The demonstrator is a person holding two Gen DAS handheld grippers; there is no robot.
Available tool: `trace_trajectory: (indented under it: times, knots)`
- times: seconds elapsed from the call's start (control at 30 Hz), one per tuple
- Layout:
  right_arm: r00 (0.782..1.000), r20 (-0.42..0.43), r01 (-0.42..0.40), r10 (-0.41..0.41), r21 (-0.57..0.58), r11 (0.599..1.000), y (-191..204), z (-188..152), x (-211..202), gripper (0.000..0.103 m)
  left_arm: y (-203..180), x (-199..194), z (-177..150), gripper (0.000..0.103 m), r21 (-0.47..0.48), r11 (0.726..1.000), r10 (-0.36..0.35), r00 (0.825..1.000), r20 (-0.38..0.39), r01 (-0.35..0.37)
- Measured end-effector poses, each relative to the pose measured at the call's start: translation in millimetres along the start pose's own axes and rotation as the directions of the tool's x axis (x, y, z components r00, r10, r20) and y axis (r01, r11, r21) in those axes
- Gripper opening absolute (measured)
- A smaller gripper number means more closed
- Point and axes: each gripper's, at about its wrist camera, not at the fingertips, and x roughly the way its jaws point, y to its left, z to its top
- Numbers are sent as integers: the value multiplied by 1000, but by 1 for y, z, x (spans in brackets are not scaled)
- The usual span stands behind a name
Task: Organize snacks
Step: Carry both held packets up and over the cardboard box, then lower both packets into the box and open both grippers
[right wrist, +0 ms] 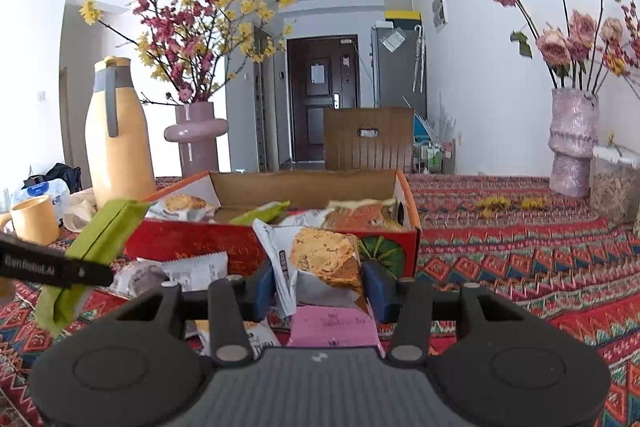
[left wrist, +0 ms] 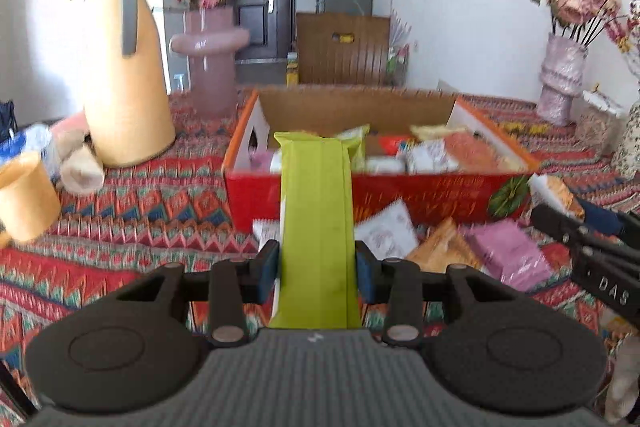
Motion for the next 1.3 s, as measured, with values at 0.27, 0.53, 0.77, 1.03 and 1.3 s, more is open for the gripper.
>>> trace_trajectory:
  times: [0.27, 0.53, 0.77, 1.03, 1.3]
  knots:
    - [997, 70, -7, 10, -38, 999, 10, 36, -4, 46, -12, -5, 40, 40, 32, 999, -22, 995, 94, 19]
    - [994, 107, 19, -14, -44, 999, 9, 75, 30, 46, -14, 13, 78, 40, -18, 999, -24, 988, 154, 27]
    - [995, 86, 58, -56, -19, 998, 5, 92, 77, 46, -8, 58, 97, 40, -78, 997, -9, 990, 141, 20]
    - [998, 28, 64, -64, 17, 998, -1, 77, 117, 46, -3, 109, 89, 40, -79, 997, 25, 993, 112, -16]
    - [995, -42, 90, -91, -6, 996, 3, 66, 135, 54, 5, 110, 79, 71, -110, 994, 1, 994, 111, 11]
